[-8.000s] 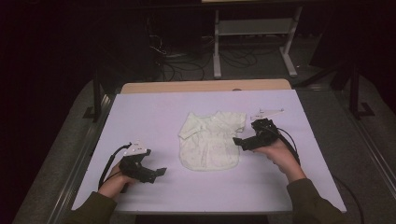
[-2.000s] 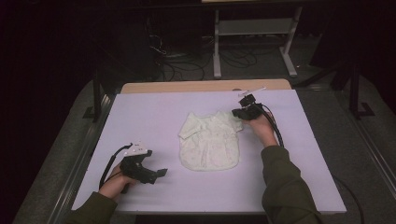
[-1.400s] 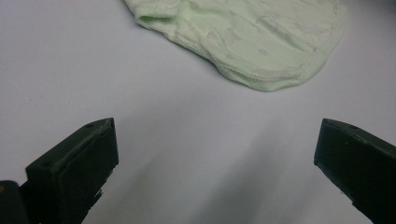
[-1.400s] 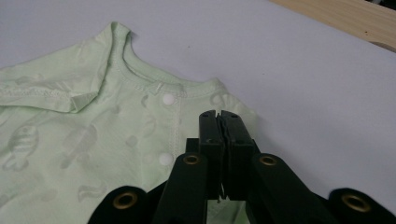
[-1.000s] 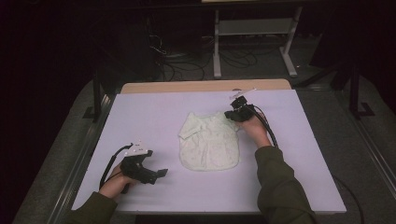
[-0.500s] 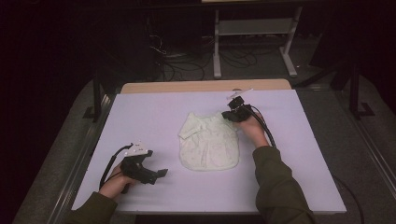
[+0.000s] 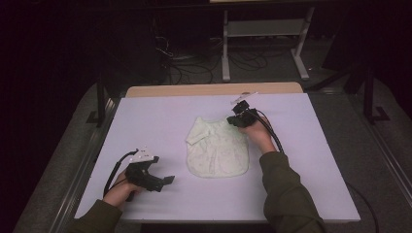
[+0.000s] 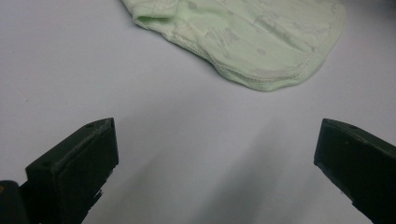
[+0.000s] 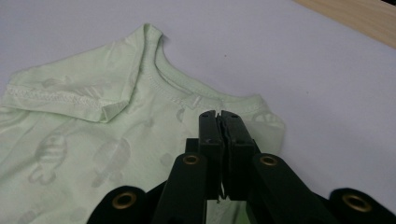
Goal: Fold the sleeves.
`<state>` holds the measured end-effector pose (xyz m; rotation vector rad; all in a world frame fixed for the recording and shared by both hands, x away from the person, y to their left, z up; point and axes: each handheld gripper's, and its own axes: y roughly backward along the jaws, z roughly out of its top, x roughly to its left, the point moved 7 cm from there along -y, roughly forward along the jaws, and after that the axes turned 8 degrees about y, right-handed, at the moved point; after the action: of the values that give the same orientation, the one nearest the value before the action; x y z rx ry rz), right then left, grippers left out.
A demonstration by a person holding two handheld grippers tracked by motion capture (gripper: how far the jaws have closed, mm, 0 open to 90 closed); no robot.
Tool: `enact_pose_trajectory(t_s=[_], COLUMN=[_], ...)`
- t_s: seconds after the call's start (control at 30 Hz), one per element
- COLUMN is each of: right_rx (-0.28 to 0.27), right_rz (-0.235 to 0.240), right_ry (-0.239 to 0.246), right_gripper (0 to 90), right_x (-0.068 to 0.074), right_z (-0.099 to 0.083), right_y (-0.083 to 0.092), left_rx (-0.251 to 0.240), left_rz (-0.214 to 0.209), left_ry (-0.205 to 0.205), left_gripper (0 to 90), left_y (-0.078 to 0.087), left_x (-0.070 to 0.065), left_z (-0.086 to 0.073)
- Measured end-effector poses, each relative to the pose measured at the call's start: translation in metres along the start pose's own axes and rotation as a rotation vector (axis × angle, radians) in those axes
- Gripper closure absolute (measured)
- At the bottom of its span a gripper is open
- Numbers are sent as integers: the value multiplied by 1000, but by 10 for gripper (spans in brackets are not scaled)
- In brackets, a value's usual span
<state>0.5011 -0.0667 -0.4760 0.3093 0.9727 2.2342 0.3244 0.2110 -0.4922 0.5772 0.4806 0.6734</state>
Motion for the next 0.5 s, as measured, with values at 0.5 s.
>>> enact_pose_trajectory(t_s=[0.5], right_rx=[12], right_rz=[7], right_ry=[15], right_gripper=[856], right_x=[10], right_z=[6], right_y=[-10], left_rx=[0], left_rz=[-4], left_ry=[0], left_gripper=[0], left_y=[0], left_x=[-1], left_z=[0])
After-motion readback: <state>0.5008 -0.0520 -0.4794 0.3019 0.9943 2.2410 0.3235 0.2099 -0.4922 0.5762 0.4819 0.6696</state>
